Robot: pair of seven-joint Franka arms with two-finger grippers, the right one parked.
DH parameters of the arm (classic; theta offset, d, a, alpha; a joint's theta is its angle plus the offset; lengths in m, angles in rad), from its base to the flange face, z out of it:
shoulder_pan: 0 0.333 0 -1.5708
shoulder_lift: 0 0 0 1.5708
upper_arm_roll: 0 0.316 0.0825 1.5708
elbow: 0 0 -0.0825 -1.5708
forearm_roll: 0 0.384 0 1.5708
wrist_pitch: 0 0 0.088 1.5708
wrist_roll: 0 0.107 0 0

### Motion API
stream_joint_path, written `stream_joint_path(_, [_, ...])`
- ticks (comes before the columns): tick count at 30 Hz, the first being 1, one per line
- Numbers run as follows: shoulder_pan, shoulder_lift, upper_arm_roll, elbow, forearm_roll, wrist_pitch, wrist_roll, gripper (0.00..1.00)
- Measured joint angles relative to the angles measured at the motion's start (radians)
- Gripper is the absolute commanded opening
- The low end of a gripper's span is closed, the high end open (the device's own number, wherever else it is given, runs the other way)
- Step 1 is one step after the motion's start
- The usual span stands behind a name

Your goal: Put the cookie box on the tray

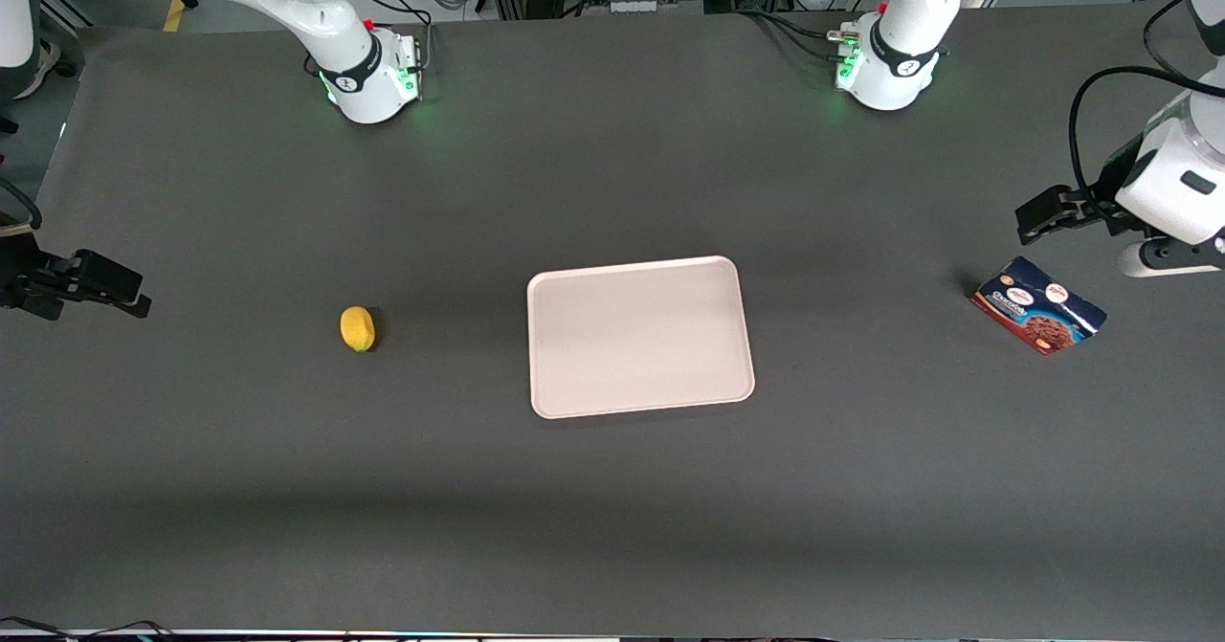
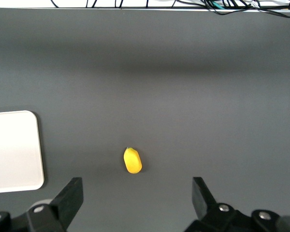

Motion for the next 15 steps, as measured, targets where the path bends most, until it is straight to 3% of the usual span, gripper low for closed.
stream_joint_path(15, [0.002,0.008,0.001,-0.007,0.000,0.005,0.000,1.00])
